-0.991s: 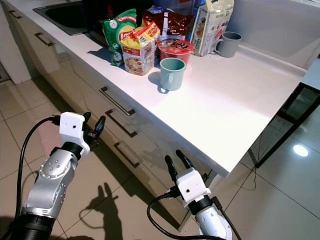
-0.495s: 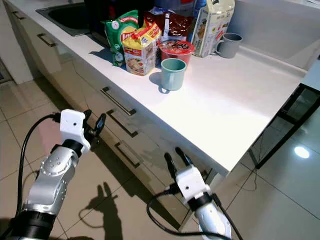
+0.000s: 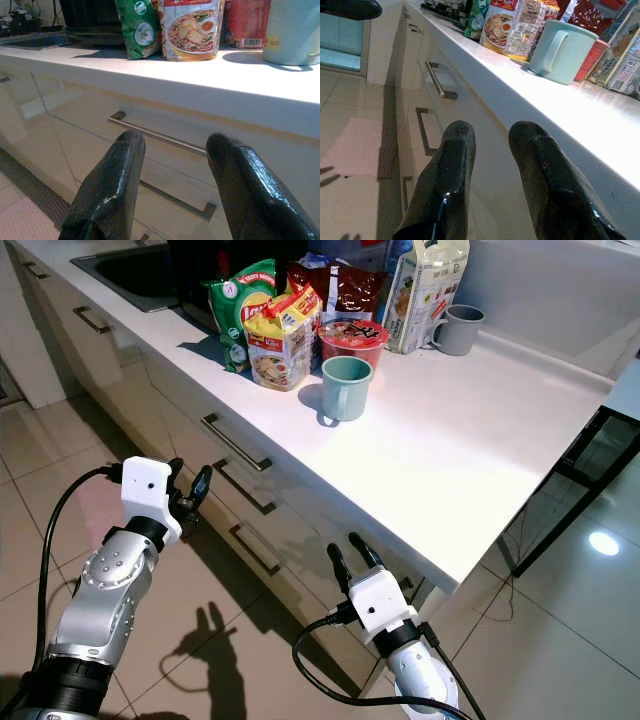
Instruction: Setting the table
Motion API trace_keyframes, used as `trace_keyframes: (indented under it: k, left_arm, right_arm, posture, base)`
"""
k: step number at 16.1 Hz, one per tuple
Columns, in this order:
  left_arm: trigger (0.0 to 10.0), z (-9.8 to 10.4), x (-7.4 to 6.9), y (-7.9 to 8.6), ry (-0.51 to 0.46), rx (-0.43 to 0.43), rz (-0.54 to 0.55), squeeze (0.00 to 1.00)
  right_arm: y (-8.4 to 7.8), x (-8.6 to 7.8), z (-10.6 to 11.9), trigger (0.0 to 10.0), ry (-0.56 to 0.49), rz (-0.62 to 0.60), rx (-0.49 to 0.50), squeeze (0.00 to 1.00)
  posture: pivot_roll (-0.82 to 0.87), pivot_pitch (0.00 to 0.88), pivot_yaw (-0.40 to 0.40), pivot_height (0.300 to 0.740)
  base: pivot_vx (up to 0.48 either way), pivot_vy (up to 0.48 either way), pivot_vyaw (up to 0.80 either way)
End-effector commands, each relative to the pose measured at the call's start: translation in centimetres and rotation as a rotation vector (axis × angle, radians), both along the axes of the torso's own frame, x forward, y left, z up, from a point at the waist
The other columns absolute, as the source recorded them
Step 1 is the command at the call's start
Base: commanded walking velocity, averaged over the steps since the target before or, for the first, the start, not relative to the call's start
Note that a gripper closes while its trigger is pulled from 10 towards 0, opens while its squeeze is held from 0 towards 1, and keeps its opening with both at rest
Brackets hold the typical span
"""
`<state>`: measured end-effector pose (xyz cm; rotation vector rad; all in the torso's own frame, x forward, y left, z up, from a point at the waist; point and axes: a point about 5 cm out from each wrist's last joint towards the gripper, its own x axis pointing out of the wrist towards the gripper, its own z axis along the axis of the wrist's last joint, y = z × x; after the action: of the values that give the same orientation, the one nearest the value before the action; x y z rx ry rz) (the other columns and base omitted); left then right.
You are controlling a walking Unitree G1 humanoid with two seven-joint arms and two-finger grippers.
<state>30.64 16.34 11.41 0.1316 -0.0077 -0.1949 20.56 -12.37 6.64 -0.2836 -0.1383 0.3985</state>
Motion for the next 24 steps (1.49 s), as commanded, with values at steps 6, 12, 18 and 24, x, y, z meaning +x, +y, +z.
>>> trace_keyframes:
  k: [6, 12, 18, 24]
  left_arm:
    - [10.0, 0.3, 0.3, -0.2, -0.01, 0.021, -0.009, 0.0]
    - [10.0, -0.1, 0.2, -0.2, 0.007, 0.009, 0.01, 0.0]
    - [10.0, -0.3, 0.1, -0.4, 0.016, -0.004, 0.013, 0.0]
    - [10.0, 0.3, 0.3, -0.2, -0.038, 0.009, 0.025, 0.0]
  right_arm:
    - [0.2, 0.0, -0.2, 10.0, 0.005, 0.009, -0.01, 0.0]
    - [0.2, -0.1, -0.2, 10.0, 0.009, 0.014, -0.012, 0.0]
    - [0.0, -0.1, -0.3, 10.0, 0.001, 0.016, -0.03, 0.0]
    - [-1.2, -1.1, 5.4, 10.0, -0.266, -0.039, -0.042, 0.0]
  posture:
    - [0.02, 0.0, 0.01, 0.74]
    - [0.02, 0.0, 0.007, 0.74]
    - [0.02, 0.0, 0.003, 0.74]
    - [0.01, 0.0, 0.005, 0.74]
  base:
    - [0.48, 0.0, 0.0]
    - [0.239, 0.0, 0.0]
    - [0.0, 0.0, -0.46]
    - [0.0, 0.0, 0.0]
